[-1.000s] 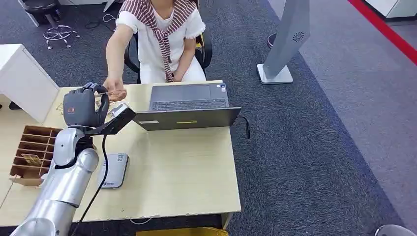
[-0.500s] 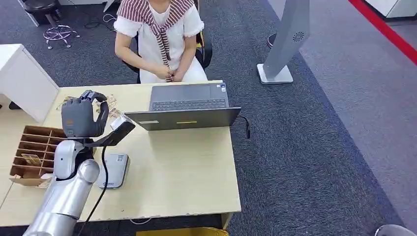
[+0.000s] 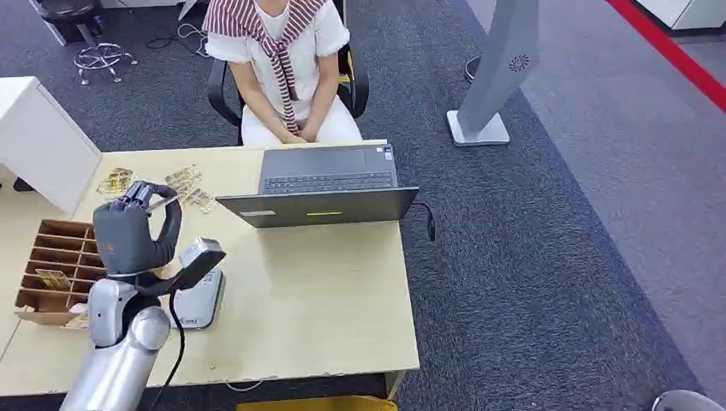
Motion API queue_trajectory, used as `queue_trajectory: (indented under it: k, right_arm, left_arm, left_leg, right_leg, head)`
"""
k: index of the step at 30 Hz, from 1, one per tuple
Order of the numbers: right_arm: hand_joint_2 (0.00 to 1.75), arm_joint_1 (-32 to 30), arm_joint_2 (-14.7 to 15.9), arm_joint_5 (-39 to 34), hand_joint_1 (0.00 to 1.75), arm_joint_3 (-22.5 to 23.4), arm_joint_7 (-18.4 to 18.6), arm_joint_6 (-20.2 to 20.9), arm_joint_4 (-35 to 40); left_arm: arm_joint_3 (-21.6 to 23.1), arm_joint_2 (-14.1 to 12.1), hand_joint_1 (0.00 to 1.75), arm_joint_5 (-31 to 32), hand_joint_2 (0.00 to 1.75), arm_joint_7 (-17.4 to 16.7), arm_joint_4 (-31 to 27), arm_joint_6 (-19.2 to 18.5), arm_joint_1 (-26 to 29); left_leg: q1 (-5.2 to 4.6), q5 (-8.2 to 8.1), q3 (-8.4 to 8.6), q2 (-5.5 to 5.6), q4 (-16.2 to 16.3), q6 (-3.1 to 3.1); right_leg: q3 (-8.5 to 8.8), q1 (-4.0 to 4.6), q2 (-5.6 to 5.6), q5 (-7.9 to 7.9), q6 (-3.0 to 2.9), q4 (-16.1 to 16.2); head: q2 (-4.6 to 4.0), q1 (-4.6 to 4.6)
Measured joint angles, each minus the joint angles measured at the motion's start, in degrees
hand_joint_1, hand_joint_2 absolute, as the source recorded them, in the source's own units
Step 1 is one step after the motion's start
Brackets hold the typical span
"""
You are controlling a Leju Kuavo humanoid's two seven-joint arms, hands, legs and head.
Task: Pass the card to the sensor for recognition and then transmit it.
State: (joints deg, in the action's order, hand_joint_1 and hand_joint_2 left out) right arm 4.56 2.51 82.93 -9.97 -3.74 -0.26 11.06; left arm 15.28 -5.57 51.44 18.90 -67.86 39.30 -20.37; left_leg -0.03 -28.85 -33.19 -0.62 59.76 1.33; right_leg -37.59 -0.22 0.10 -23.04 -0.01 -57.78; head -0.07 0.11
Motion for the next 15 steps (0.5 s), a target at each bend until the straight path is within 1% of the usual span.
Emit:
queue_trajectory:
  k: [4,6,7,9,12,15]
  right_arm:
    - [1.75,-0.35,0.18,-0.46,0.0,0.04,-0.13,-0.88,-0.07]
    - [1.75,-0.45,0.31,-0.52,0.0,0.07,-0.33,-1.03,-0.07]
    - [1.75,-0.56,0.37,-0.55,0.0,0.11,-0.55,-1.14,-0.07]
    - [1.75,-0.69,0.5,-0.68,0.0,0.2,-0.68,-1.33,-0.07]
    - [1.75,-0.9,0.61,-1.29,0.0,0.26,-0.68,-1.53,-0.07]
    - [1.75,-1.02,0.68,-1.51,0.0,0.39,-0.61,-1.71,-0.07]
  left_arm:
    - [-3.42,0.53,1.75,-3.94,1.75,7.67,-5.63,0.41,7.14]
    - [-5.66,1.27,1.75,-5.43,1.75,10.78,-7.66,0.41,10.15]
    - [-6.72,1.64,1.75,-6.04,1.75,11.66,-8.38,0.41,11.57]
    - [-8.57,2.14,1.75,-7.26,1.75,12.38,-9.21,0.41,14.02]
    - [-10.19,2.25,1.75,-8.14,1.75,12.36,-9.08,0.41,16.63]
    - [-11.63,2.25,1.75,-9.47,1.75,12.62,-7.5,0.41,18.67]
  left_leg:
    - [0.0,-0.08,0.0,0.0,0.0,0.06]
    - [0.0,-0.11,0.0,0.0,0.0,0.08]
    - [0.0,-0.13,-0.01,0.0,-0.01,0.07]
    - [0.0,-0.14,-0.01,0.0,-0.01,0.09]
    - [-0.01,-0.14,-0.03,0.0,-0.01,0.09]
    - [-0.01,-0.14,-0.02,0.0,-0.01,0.09]
  right_leg:
    - [0.0,0.0,-0.01,-0.05,0.05,0.01]
    - [0.0,0.0,-0.01,-0.05,0.05,0.02]
    - [0.01,0.0,-0.01,-0.05,0.05,0.03]
    - [0.01,0.0,-0.01,-0.05,0.06,0.04]
    - [0.02,-0.01,-0.02,-0.05,0.06,0.05]
    - [0.01,-0.01,-0.02,-0.06,0.06,0.05]
  head:
    - [0.0,0.02]
    - [0.0,0.02]
    - [0.0,0.02]
    - [-0.02,0.02]
    - [0.0,0.04]
    - [0.0,0.02]
